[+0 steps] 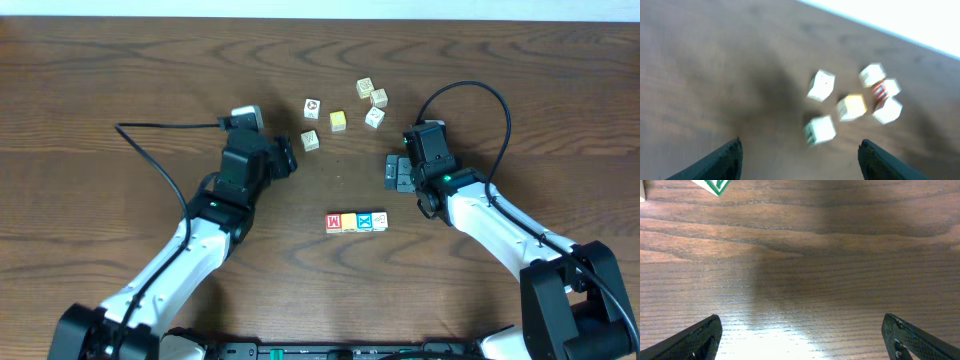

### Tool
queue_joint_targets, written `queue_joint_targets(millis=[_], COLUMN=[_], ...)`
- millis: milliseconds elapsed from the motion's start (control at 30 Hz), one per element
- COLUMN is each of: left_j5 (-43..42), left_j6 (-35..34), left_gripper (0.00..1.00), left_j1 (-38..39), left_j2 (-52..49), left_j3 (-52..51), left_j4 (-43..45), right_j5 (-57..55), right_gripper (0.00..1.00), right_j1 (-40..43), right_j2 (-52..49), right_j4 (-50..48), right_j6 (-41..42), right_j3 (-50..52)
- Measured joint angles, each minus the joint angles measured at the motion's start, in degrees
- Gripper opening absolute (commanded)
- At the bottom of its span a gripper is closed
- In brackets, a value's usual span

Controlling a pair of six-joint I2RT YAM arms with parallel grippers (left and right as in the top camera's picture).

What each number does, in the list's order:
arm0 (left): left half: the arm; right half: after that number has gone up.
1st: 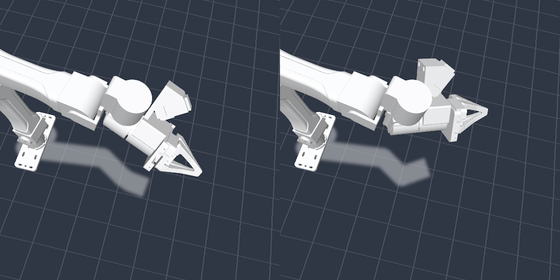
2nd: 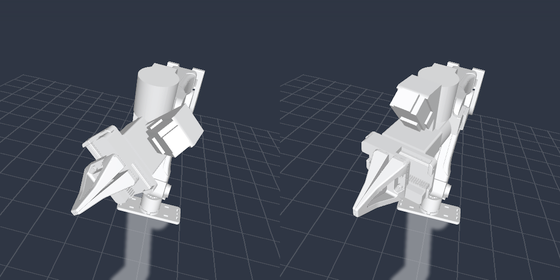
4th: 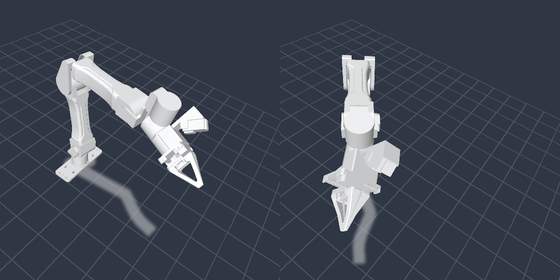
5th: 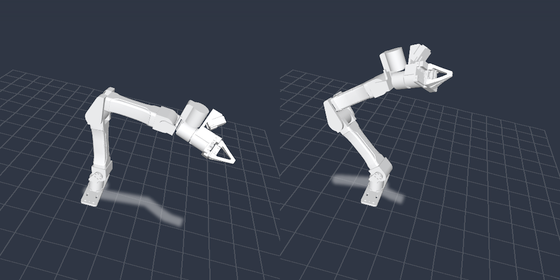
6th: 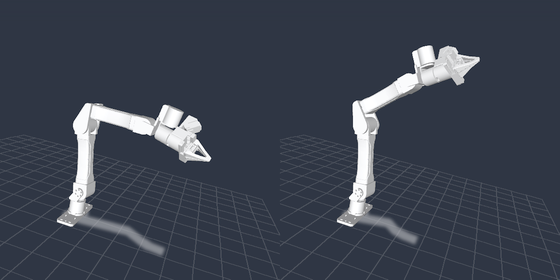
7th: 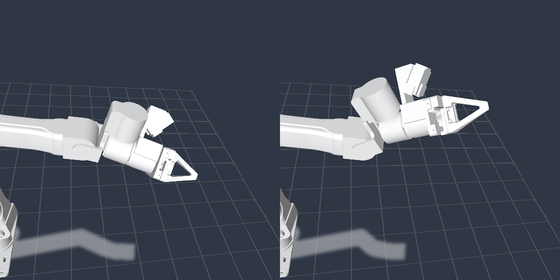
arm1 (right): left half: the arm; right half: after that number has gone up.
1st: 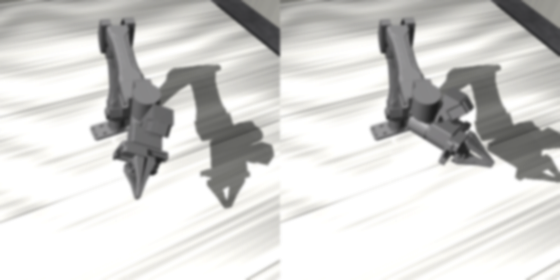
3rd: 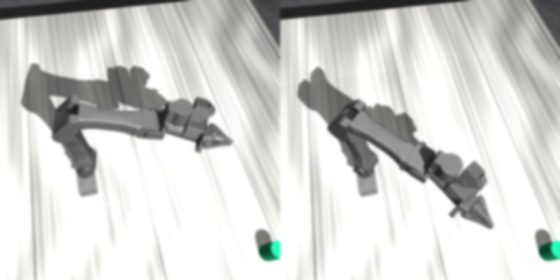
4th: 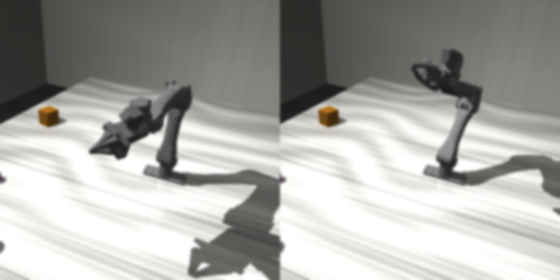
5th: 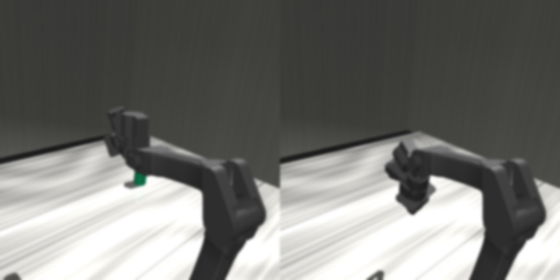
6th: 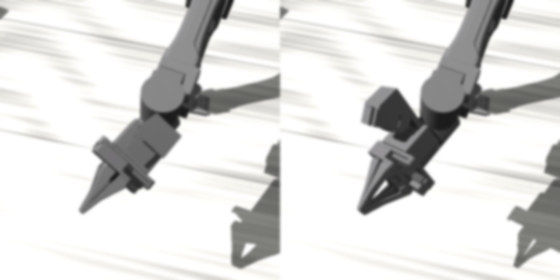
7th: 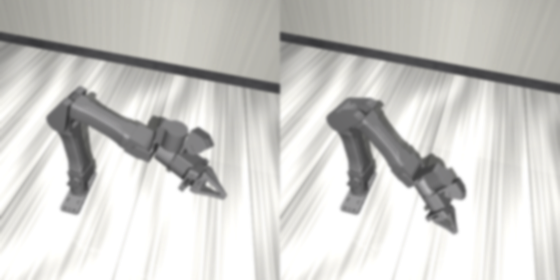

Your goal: Lift 4 blocks

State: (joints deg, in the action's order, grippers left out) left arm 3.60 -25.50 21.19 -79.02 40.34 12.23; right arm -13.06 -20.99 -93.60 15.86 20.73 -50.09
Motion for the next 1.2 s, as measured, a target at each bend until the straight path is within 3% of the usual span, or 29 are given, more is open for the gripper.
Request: queue_joint_targets(millis=[533, 933, 1200], left_j5=[2.82, 2.89, 1.90], left_j6=[13.73, 14.75, 11.69], left_gripper=[0.74, 0.74, 0.75], left_j1=[-1.14, -7.30, -13.31], left_j2=[17.00, 38.99, 49.44], left_j3=[-1.31, -17.79, -25.97], left_j4=[1.88, 7.72, 7.72], right_j5=[-0.07, -0.09, -0.09], right_gripper=[0.99, 0.99, 0.99], right_j1=[0.00, 0.00, 0.00], right_j2=[0.00, 0.00, 0.00], right_j4=[0.00, 0.00, 0.00], right_j6=[0.00, 0.00, 0.00], right_j3=[0.00, 0.00, 0.00])
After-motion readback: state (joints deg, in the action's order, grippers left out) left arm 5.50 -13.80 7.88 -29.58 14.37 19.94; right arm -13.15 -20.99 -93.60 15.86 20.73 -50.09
